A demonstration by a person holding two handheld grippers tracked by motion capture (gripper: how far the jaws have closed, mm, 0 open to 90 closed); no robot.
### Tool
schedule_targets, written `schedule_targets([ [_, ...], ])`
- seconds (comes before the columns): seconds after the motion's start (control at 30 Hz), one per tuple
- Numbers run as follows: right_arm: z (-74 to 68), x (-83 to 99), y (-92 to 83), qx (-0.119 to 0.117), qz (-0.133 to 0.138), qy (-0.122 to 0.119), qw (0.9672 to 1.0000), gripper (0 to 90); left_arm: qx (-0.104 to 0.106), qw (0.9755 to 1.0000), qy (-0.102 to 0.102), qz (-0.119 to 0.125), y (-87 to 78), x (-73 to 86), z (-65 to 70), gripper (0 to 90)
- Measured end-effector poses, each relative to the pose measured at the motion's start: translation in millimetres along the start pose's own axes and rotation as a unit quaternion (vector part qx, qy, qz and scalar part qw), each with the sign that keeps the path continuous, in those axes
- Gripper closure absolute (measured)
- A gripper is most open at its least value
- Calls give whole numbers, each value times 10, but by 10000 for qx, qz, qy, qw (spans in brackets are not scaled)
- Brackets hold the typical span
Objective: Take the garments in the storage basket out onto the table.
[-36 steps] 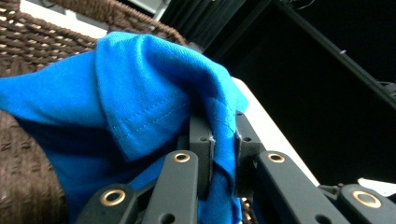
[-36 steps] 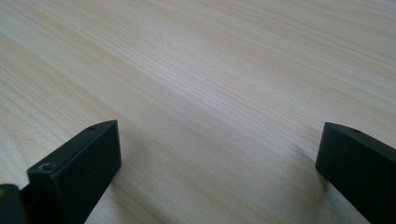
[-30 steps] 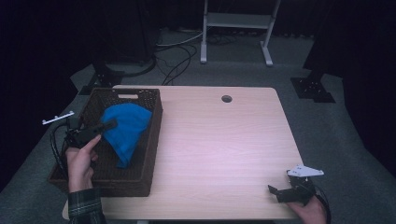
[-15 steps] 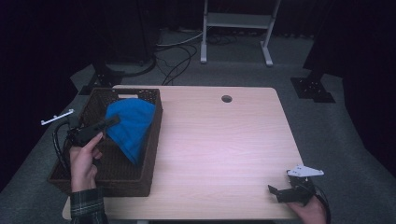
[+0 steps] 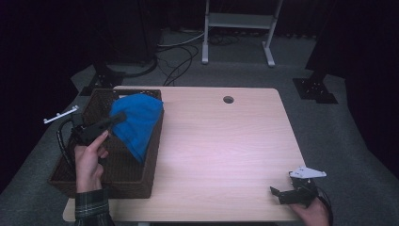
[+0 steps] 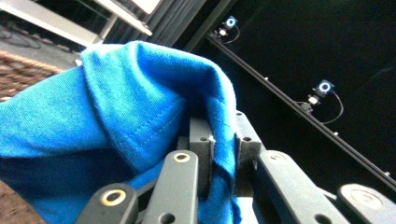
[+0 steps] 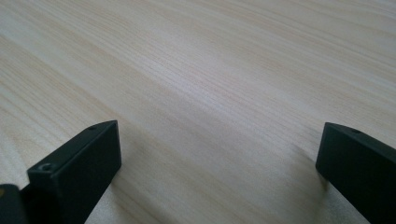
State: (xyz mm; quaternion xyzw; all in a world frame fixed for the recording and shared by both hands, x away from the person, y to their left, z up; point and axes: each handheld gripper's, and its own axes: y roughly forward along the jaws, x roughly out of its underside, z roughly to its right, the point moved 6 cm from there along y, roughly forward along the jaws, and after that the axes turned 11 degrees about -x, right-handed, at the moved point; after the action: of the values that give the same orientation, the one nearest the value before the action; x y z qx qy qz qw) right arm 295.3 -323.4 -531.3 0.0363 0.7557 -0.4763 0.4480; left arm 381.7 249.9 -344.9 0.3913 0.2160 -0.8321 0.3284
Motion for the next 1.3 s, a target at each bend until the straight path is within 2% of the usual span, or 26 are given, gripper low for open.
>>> schedule_targets([
  [0.43, 5, 0, -1, 19, 6, 13, 10000, 0, 127, 9997, 232, 9, 278, 28, 383, 825],
  [0.47, 5, 0, -1, 19, 6, 13, 10000, 0, 127, 9997, 232, 9, 278, 28, 383, 825],
  [0.5, 5, 1, -2, 23, -1, 15, 10000, 0, 145, 9995, 266, 24, 333, 37, 443, 825],
  [0.67, 7, 1, -3, 34, 1, 35, 10000, 0, 220, 9991, 352, 33, 446, 51, 580, 825],
  [0.87, 7, 0, -3, 36, 3, 44, 10000, 0, 368, 9982, 469, -70, 636, 106, 754, 826],
  [1.17, 9, 0, -3, 35, 11, 53, 10000, 0, 525, 9967, 583, -208, 890, 243, 894, 825],
  [1.3, 10, -1, -4, 28, 15, 56, 10000, 0, 507, 9964, 642, -235, 962, 307, 920, 825],
])
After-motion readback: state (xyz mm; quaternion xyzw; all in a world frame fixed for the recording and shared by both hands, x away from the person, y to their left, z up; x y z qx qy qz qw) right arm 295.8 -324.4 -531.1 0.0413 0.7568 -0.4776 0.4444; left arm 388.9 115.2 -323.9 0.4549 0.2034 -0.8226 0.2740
